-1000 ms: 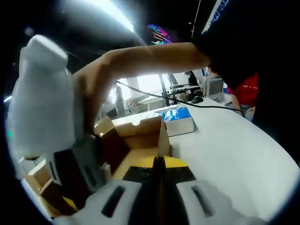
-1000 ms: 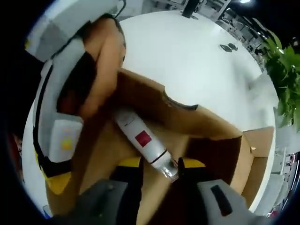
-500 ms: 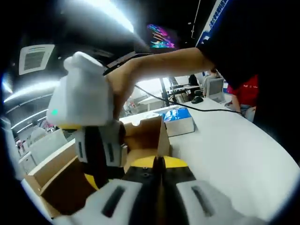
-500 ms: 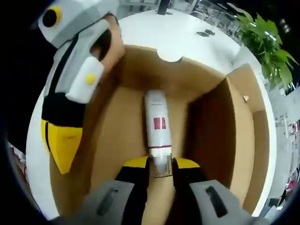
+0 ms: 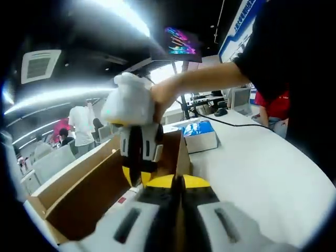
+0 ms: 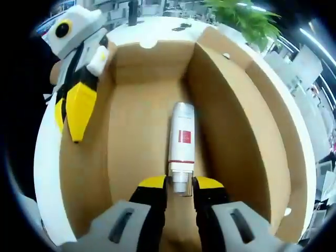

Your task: Operate the shoe box by opening the lid, removing the specified soft item, and placing it in the target area until the item is outside and the box remains undamaged.

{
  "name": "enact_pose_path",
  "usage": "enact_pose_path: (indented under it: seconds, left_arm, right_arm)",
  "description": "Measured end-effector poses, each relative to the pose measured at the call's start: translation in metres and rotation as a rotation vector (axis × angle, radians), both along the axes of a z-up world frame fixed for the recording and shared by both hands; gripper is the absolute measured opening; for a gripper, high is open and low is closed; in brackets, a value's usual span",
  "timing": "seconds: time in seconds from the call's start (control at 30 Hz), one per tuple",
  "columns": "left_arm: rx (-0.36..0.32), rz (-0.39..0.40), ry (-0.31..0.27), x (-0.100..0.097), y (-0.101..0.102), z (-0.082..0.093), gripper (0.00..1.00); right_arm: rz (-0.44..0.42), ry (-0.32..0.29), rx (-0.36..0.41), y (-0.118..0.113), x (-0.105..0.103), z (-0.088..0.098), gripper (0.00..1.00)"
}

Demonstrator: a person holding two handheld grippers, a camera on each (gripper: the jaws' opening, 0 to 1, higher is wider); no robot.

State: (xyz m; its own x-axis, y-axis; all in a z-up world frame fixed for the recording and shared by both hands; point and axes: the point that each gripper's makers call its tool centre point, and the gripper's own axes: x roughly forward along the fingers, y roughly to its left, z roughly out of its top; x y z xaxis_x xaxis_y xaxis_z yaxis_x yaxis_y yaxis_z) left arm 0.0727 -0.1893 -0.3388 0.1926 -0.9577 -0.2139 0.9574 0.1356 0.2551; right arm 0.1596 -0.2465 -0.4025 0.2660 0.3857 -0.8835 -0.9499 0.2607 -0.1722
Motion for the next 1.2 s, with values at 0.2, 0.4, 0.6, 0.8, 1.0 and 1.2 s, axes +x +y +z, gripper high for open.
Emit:
enact_pose_path:
  seconds: [0.2, 0.4, 0.6, 0.8, 1.0, 1.2]
  left_arm:
    - [0.000, 0.000, 0.000, 0.001, 0.000, -0.001, 0.04]
    - [-0.001, 0.000, 0.001, -0.001, -0.001, 0.002, 0.04]
    - [-0.001, -0.001, 0.001, -0.002, -0.002, 0.004, 0.04]
    - [-0.002, -0.001, 0.000, -0.002, -0.002, 0.004, 0.04]
    - [-0.003, 0.000, 0.001, 0.000, -0.001, 0.002, 0.04]
    - [-0.002, 0.001, 0.000, 0.001, 0.000, 0.001, 0.04]
  right_arm:
    - [-0.020, -0.013, 0.010, -0.003, -0.001, 0.000, 0.20]
    - [-0.071, 0.021, 0.182, 0.024, 0.002, 0.021, 0.37]
    - [-0.055, -0.005, 0.225, 0.041, 0.005, 0.015, 0.43]
    - [-0.106, 0.001, 0.276, 0.048, 0.013, 0.000, 0.42]
    - [-0.137, -0.007, 0.283, 0.042, 0.019, -0.006, 0.28]
    - [-0.154, -0.007, 0.300, 0.045, 0.017, -0.001, 0.20]
